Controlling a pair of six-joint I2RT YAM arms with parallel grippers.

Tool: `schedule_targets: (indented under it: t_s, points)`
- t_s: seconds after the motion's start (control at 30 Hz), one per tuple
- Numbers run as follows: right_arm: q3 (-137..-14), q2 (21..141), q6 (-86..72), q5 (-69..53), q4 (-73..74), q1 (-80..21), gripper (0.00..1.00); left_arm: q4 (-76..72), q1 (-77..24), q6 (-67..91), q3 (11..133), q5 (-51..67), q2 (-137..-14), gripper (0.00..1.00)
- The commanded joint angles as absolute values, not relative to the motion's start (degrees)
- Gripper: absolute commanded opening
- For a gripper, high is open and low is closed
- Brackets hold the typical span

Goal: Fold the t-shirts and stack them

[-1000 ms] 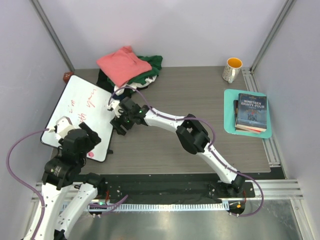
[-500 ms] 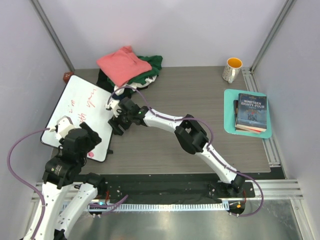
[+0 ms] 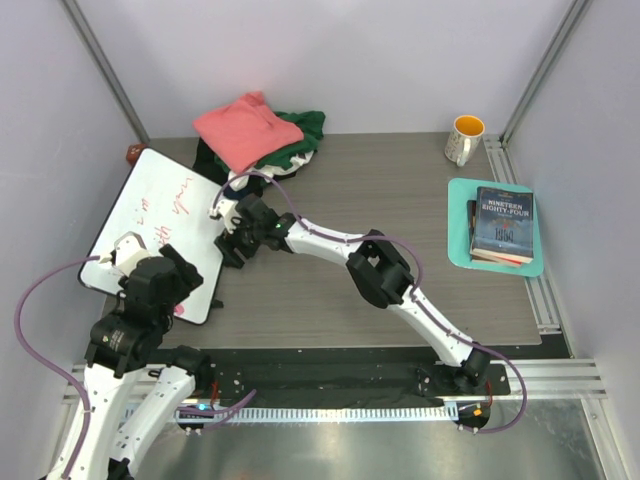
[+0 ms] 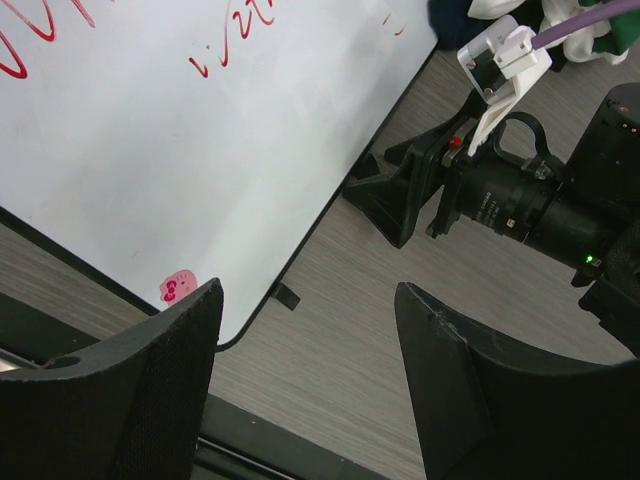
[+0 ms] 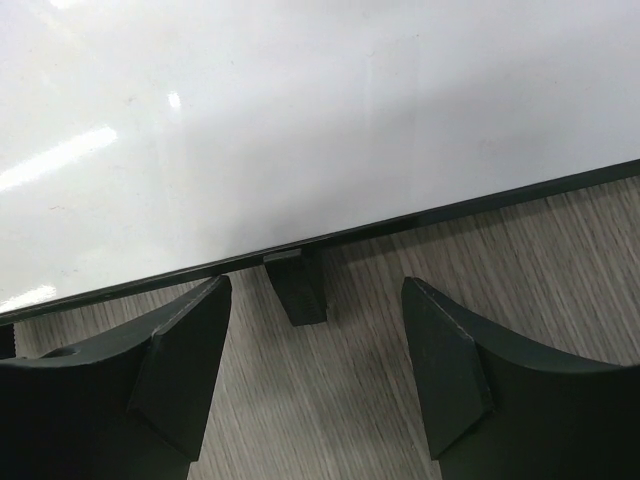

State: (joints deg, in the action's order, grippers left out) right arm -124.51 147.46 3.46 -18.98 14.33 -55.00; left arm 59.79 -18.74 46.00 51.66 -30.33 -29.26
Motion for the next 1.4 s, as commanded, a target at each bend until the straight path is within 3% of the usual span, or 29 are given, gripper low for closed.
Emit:
schedule_targets:
  t_s: [0.0,0.33,0.4,0.7,1.37]
  points:
    - [-125.59,150.38,3.08,-20.83,11.69,-55.63,0.73,57.74,-18.9,45.09,51.5,-29.88,-29.62,0.7]
    - [-121.74,149.33,1.23,-20.22,9.32,-57.92,0.29,57.57,-18.9,45.0,51.42,-29.79,-29.36,0.7]
    - [-116.75,146.44,0.62,-18.99,7.22,-58.44,0.01,57.57,-18.9,45.0,51.42,-29.97,-29.27,0.7]
    - [-99.52,136.6,-4.04,-15.39,-2.02,-60.55,0.01,57.39,-18.9,44.91,51.42,-29.71,-27.86,0.7]
    - [-71.64,118.05,-17.13,3.77,-7.99,-63.72,0.01,56.51,-18.98,44.03,51.15,-28.39,-26.11,0.71]
